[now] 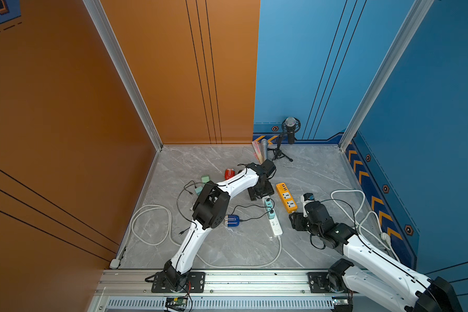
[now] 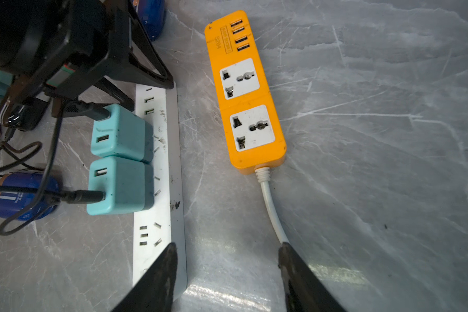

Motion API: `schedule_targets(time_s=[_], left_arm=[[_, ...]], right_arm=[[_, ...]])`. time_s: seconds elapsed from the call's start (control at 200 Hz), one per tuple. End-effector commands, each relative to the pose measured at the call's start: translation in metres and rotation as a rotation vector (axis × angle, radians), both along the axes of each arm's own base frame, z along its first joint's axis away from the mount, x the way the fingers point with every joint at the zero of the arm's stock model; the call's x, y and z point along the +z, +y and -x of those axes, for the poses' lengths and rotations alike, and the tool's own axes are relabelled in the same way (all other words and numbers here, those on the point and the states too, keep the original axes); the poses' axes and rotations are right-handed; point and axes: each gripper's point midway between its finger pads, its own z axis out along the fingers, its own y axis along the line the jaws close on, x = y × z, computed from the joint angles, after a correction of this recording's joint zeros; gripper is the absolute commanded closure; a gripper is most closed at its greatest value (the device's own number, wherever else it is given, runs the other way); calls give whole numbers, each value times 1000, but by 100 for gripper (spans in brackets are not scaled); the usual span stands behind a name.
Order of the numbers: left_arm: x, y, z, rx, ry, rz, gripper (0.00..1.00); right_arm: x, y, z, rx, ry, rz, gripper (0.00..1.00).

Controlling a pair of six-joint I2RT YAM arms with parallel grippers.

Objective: Unplug the electric shaver
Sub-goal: Remove the plug from the socket.

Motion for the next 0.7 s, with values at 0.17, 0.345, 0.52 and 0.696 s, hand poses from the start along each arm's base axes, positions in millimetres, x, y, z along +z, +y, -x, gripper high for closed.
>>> schedule_targets(time_s=[0.17, 0.345, 0.52, 0.696], left_arm=[[-14, 4, 8, 8, 39, -61, 39], [-13, -3, 9, 11, 55, -34, 50], [-10, -5, 11, 33, 81, -6, 58], [-11, -5, 16, 46, 122, 12, 61]], right_arm=[[0, 8, 3, 68, -8, -3, 39], [3, 27, 5, 137, -25, -52, 39], [5, 55, 10, 255, -79, -39, 42], [2, 78, 14, 339, -121, 2, 43]])
